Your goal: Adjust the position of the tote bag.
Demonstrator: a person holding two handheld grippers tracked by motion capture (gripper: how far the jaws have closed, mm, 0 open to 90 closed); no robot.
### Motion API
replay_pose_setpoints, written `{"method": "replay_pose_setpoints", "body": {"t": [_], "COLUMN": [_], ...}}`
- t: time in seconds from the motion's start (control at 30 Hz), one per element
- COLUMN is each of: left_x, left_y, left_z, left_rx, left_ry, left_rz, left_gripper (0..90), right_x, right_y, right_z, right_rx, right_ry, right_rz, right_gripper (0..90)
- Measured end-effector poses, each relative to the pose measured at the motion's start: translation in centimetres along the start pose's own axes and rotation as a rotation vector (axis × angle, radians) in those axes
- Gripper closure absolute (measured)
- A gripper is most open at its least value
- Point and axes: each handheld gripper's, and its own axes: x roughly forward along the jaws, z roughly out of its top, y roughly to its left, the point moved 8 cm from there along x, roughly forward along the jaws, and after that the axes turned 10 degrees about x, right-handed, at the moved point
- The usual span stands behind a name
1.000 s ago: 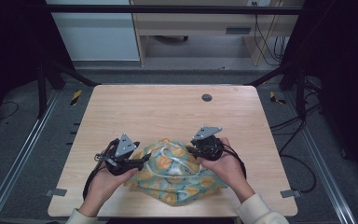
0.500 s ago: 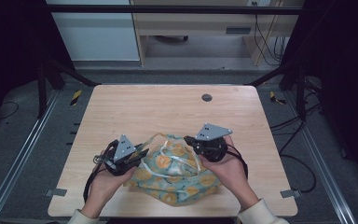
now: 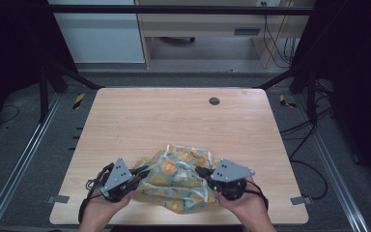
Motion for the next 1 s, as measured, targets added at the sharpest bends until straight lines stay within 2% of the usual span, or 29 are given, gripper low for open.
{"method": "replay_pose_setpoints", "body": {"t": [0.03,0.1,0.13,0.2,0.23,0.3,0.33,0.4,0.43,0.47,0.53,0.6,0.7,0.8,0.83,0.93,1.0], "left_x": [0.0,0.1,0.2,0.3,0.6,0.7,0.8,0.8,0.8,0.8,0.7,0.3,-0.2,-1.0,-1.7,-1.9,-1.5], "left_y": [-0.4,-0.9,-1.2,-1.5,-1.7,-1.8,-1.8,-1.9,-2.1,-2.2,-2.5,-2.9,-3.0,-2.3,-1.6,-1.1,-1.3], "left_z": [-0.5,-1.4,-1.8,-2.6,-3.4,-3.6,-3.9,-3.9,-3.8,-3.5,-2.9,-2.1,-1.1,0.1,0.9,1.3,1.3], "left_rx": [-0.001,-0.002,0.001,0.005,0.0,-0.009,-0.02,-0.037,-0.044,-0.053,-0.055,-0.053,-0.1,-0.103,-0.122,-0.155,-0.157], "left_ry": [0.01,0.027,0.037,0.056,0.091,0.099,0.11,0.095,0.088,0.077,0.06,0.029,-0.006,-0.047,-0.07,-0.083,-0.085], "left_rz": [-0.011,-0.025,-0.033,-0.051,-0.058,-0.062,-0.07,-0.081,-0.095,-0.096,-0.112,-0.128,-0.15,-0.132,-0.116,-0.123,-0.14], "left_gripper": [84.6,84.2,84.2,82.5,81.1,78.9,70.8,67.7,58.3,58.3,46.1,40.9,32.6,32.0,33.4,37.1,42.7], "right_x": [0.0,-0.2,-0.2,0.0,0.1,0.2,0.5,0.6,1.0,1.0,1.3,1.6,1.8,2.1,2.2,2.4,2.5], "right_y": [0.0,0.6,0.6,0.8,0.8,0.9,0.9,0.9,1.0,1.0,1.3,1.6,1.7,2.1,2.3,2.5,2.7], "right_z": [0.0,-1.7,-1.7,-3.2,-3.7,-4.1,-4.8,-5.0,-5.4,-5.4,-5.5,-5.6,-6.0,-6.4,-6.6,-6.7,-6.9], "right_rx": [0.0,0.008,0.008,0.022,0.027,0.037,0.042,0.042,0.042,0.042,0.027,0.014,0.014,-0.001,-0.016,-0.025,-0.029], "right_ry": [0.0,0.009,0.009,0.013,0.017,0.022,0.038,0.047,0.061,0.061,0.076,0.089,0.108,0.133,0.148,0.16,0.168], "right_rz": [0.0,0.009,0.009,0.027,0.03,0.038,0.046,0.046,0.048,0.048,0.049,0.052,0.052,0.061,0.059,0.064,0.071], "right_gripper": [90.0,90.0,90.0,90.0,90.0,90.0,90.0,90.0,90.0,90.0,90.0,90.0,90.0,90.0,90.0,90.0,90.0]}}
